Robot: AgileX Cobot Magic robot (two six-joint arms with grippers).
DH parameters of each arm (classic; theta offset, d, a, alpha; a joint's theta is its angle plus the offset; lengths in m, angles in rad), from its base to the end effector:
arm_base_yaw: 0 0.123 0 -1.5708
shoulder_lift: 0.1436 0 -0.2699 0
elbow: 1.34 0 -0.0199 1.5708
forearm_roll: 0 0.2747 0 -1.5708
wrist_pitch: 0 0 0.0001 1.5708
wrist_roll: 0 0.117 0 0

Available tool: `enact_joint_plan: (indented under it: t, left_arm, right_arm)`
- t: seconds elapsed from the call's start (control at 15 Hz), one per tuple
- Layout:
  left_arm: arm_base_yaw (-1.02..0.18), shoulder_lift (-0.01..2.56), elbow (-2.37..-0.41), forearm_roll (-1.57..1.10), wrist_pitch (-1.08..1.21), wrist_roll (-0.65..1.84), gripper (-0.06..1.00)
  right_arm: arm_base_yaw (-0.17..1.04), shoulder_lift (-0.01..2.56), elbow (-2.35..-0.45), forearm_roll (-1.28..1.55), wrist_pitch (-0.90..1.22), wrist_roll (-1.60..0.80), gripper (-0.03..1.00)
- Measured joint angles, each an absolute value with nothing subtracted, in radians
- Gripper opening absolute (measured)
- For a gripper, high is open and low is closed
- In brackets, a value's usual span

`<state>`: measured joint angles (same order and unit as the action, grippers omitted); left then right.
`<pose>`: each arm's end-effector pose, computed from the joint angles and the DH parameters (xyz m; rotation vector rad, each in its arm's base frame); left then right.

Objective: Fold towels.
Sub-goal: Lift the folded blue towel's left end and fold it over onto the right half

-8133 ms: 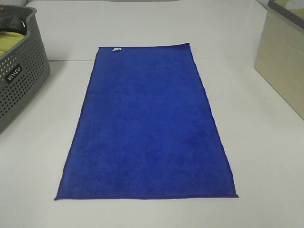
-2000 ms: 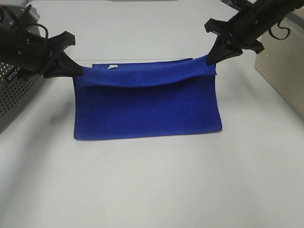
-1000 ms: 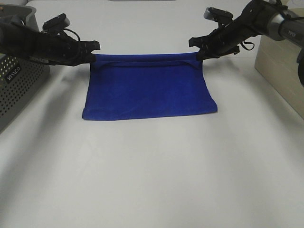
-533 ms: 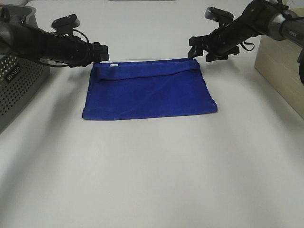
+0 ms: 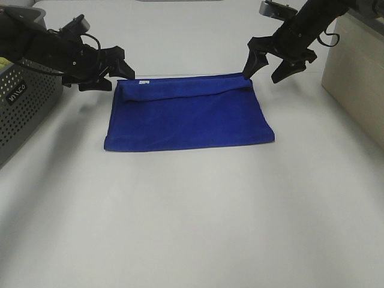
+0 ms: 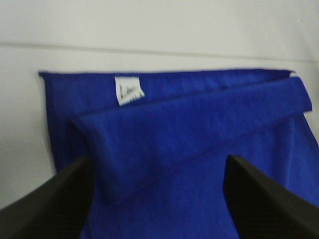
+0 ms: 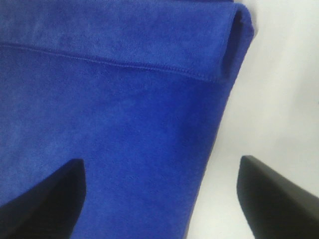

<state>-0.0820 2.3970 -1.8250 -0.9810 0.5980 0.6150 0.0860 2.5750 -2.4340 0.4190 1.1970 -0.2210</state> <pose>0.5370 -0.0991 0.0877 -0.0068 2.4222 -0.7516 0.5528 0.0922 0.1372 -0.2957 2.7318 0.5465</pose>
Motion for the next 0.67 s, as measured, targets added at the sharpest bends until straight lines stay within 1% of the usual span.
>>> enact_joint_plan:
  t: [0.07,0.13,0.4,0.47,0.67]
  left_arm:
    - [-0.082,2.389,-1.825,-0.855,0.701,0.469,0.68]
    - [-0.082,2.389,-1.825,-0.855,0.701,0.469,0.68]
    - [-0.082,2.372,-1.825,-0.775,0.82,0.326,0.68]
    - [-0.082,2.366,-1.825,-0.753,0.835,0.284,0.68]
    - [-0.099,2.352,-1.825,-0.606,0.894,0.187,0.62]
  right_arm:
    - [0.086,2.576,-2.434,0.419,1.207,-0.2,0.79]
    - [0.086,2.576,-2.434,0.419,1.207,-0.2,0.79]
    - [0.086,2.566,-2.413,0.399,1.209,-0.14,0.75]
    - [0.084,2.546,-2.374,0.397,1.209,-0.14,0.74]
    - [0.063,2.456,-2.196,0.404,1.212,-0.152,0.73]
